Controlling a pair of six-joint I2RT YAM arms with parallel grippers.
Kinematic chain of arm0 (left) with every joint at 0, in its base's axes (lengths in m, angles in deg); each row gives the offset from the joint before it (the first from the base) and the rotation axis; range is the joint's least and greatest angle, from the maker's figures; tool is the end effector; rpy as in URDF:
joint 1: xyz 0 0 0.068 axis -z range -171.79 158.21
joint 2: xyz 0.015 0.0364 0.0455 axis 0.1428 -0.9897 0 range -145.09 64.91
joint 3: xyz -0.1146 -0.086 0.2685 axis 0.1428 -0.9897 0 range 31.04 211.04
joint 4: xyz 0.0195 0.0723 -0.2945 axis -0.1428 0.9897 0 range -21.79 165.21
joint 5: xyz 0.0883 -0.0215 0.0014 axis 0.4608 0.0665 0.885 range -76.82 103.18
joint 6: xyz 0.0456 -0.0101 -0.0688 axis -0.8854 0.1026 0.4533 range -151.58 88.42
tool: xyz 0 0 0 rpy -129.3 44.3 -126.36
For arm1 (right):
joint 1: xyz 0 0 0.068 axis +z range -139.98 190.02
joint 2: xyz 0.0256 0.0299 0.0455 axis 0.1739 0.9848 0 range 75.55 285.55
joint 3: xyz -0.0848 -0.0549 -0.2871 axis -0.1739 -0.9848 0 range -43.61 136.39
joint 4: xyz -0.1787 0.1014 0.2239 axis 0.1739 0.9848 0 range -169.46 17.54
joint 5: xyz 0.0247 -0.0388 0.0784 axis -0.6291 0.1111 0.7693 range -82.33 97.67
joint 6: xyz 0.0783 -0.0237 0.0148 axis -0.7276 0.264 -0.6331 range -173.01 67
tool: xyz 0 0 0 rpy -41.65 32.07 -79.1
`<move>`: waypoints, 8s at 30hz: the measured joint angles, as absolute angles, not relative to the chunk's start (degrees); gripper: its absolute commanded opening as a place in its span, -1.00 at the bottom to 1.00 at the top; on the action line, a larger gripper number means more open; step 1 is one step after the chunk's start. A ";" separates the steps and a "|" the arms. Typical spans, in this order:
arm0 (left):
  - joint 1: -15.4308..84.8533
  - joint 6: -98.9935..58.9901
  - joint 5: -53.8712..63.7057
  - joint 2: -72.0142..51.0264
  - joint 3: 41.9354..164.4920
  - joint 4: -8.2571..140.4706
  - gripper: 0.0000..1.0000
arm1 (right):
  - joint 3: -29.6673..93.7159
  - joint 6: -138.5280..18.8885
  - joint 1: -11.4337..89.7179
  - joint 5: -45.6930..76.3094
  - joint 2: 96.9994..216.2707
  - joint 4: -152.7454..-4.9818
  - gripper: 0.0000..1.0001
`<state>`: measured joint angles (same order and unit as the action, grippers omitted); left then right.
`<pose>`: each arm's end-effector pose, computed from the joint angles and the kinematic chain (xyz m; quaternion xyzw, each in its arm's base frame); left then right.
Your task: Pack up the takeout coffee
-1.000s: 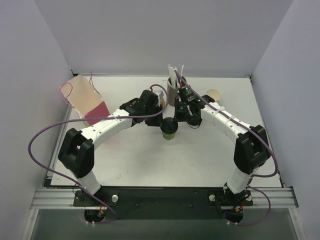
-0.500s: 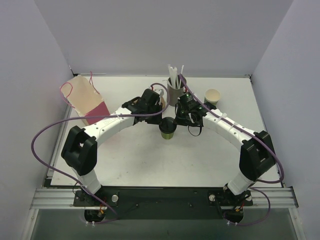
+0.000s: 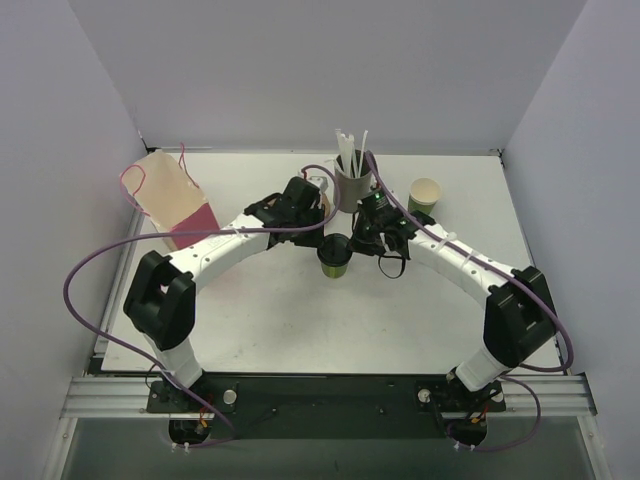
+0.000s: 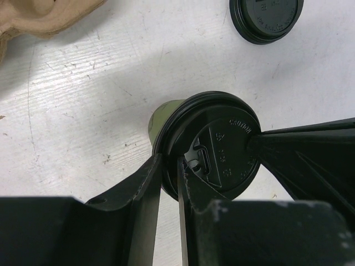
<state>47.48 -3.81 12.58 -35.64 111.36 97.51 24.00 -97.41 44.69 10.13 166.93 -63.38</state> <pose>0.3573 -0.2931 0.2495 0.0958 0.9334 -0.1950 0.2856 0.3511 0.2466 0.2540 0.0677 0.9030 0.2848 0.3145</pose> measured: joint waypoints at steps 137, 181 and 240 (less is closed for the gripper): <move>42.98 -2.24 2.09 -33.80 112.89 99.72 -0.24 | 38.06 -91.90 44.45 9.97 171.56 -48.30 -0.58; 43.54 1.46 1.08 -33.50 104.36 88.00 -0.45 | 30.85 -93.39 43.80 10.15 171.36 -56.10 -0.78; 44.13 -1.93 4.64 -36.34 112.36 99.04 -0.36 | 39.92 -91.33 44.23 9.16 177.44 -51.19 -0.77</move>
<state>44.13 -1.93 4.64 -36.34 112.36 99.04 39.92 -91.33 44.23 9.16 177.44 -51.19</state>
